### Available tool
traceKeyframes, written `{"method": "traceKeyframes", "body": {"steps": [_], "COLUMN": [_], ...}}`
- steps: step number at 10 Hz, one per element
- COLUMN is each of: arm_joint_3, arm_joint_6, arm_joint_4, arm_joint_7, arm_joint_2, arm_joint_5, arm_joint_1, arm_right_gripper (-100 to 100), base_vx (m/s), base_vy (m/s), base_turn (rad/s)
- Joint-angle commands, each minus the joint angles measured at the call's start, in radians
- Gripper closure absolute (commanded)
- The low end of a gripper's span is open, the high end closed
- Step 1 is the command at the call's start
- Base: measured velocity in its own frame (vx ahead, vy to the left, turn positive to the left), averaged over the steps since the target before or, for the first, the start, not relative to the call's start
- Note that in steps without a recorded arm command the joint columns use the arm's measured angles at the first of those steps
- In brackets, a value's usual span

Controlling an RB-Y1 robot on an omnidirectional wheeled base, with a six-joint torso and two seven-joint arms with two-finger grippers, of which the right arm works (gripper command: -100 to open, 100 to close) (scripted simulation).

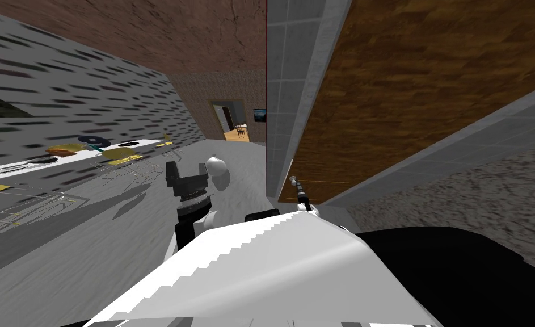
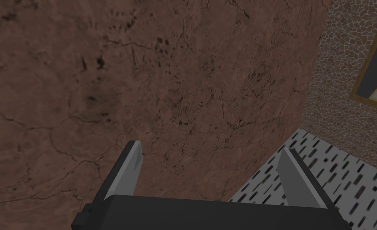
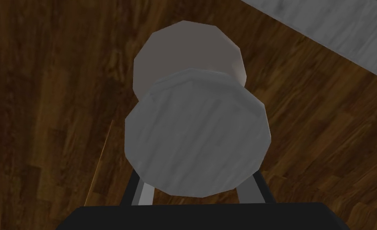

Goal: Pull the door open

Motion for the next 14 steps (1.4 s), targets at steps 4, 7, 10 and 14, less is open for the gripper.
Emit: {"method": "traceKeyframes", "body": {"steps": [4, 7, 10, 14], "arm_joint_3": [0.023, 0.026, 0.031, 0.04], "arm_joint_6": [0.005, 0.005, 0.006, 0.007], "arm_joint_4": [-0.001, 0.0, 0.002, 0.006], "arm_joint_7": [-0.12, -0.18, -0.263, -0.37], "arm_joint_2": [0.01, 0.009, 0.006, 0.002], "arm_joint_5": [-0.044, -0.06, -0.092, -0.141], "arm_joint_1": [-0.001, -0.002, -0.003, -0.005], "arm_right_gripper": [100, 100, 100, 100], "base_vx": [-0.048, -0.042, -0.043, -0.065], "base_vy": [-0.02, -0.02, -0.018, -0.022], "base_turn": [0.086, 0.063, 0.077, 0.106]}}
